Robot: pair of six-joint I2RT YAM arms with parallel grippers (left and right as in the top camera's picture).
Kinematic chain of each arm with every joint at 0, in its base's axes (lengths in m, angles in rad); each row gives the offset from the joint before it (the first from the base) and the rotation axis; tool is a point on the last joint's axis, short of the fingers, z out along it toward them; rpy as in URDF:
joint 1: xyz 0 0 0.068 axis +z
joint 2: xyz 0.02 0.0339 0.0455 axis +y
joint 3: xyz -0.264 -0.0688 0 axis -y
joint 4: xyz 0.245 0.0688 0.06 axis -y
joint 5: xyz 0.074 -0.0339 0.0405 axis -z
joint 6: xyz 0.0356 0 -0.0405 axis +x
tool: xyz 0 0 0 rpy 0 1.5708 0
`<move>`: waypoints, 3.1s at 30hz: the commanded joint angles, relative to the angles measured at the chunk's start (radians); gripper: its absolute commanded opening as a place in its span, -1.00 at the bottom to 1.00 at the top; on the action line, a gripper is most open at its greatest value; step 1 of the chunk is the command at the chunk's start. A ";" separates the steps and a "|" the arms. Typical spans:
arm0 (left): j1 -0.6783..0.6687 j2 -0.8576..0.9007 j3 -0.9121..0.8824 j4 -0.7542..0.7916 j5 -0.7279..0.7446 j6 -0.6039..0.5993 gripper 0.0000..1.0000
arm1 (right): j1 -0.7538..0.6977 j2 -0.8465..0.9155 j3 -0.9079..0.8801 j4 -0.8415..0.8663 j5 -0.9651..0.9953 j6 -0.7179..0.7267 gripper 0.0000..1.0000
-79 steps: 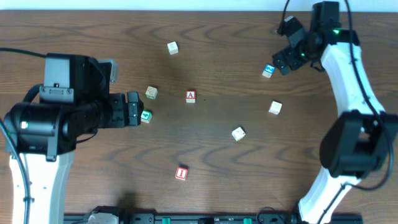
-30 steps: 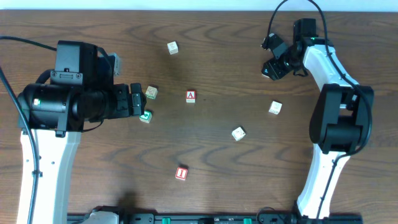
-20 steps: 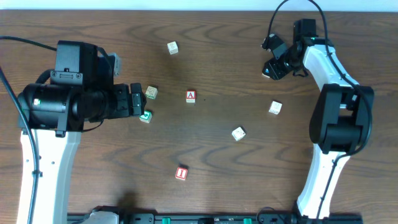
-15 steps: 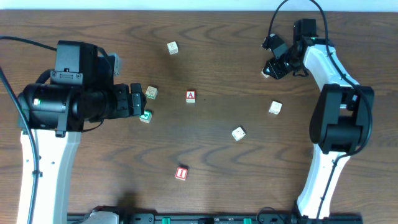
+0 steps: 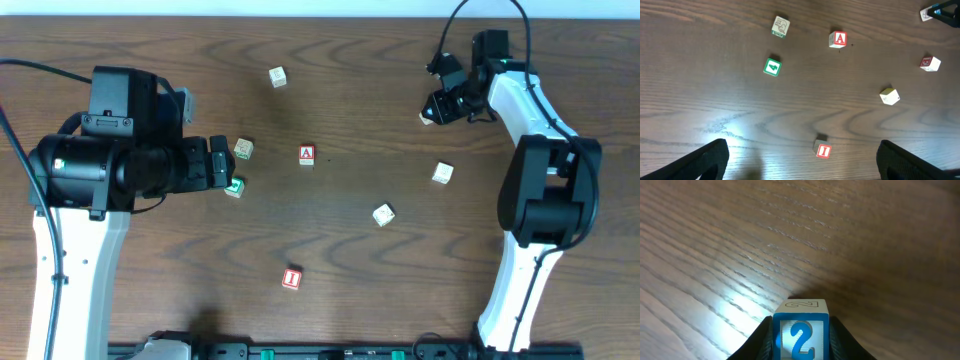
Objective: Spell out Ai2
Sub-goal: 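Lower the right gripper and grasp the blue 2 block, then carry the 2 block and set it down right of the A block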
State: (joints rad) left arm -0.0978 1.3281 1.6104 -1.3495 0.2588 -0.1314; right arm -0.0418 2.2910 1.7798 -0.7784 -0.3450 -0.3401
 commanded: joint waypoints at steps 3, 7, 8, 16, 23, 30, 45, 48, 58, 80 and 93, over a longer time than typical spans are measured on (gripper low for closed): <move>0.006 -0.008 -0.001 -0.016 -0.005 -0.003 0.91 | 0.032 0.012 0.006 -0.051 -0.002 0.145 -0.94; 0.006 -0.008 -0.001 -0.035 -0.020 -0.002 0.91 | 0.085 0.012 0.006 -0.076 0.051 0.180 -0.97; 0.006 -0.008 -0.001 -0.043 -0.033 -0.003 0.91 | 0.104 0.012 0.006 -0.079 0.092 0.202 -0.97; 0.006 -0.008 -0.001 -0.092 -0.056 -0.003 0.91 | 0.224 -0.006 0.006 -0.097 0.207 0.330 -0.97; 0.006 -0.013 -0.001 -0.124 -0.057 0.005 0.91 | 0.282 -0.184 0.006 -0.139 0.319 0.389 -0.97; 0.006 -0.048 -0.001 -0.145 -0.060 0.031 0.91 | 0.288 -0.431 0.006 -0.250 0.362 0.415 -0.97; 0.006 -0.188 -0.001 -0.173 -0.060 0.057 0.91 | 0.410 -0.895 -0.437 -0.187 0.444 0.534 -0.96; 0.006 -0.188 -0.001 -0.163 -0.060 0.057 0.91 | 0.410 -0.920 -0.522 -0.117 0.451 0.597 -0.94; 0.006 -0.184 -0.025 -0.132 -0.060 0.049 0.91 | 0.419 -0.732 -0.630 0.121 0.434 0.721 -0.88; 0.006 -0.183 -0.105 -0.040 -0.106 0.049 0.91 | 0.454 -0.456 -0.628 0.435 0.419 0.737 -0.77; 0.006 -0.183 -0.153 0.019 -0.101 0.014 0.91 | 0.459 -0.375 -0.628 0.461 0.396 0.767 -0.85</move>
State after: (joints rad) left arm -0.0978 1.1446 1.4590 -1.3327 0.1719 -0.1070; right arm 0.4084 1.8824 1.1542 -0.3222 0.0681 0.4019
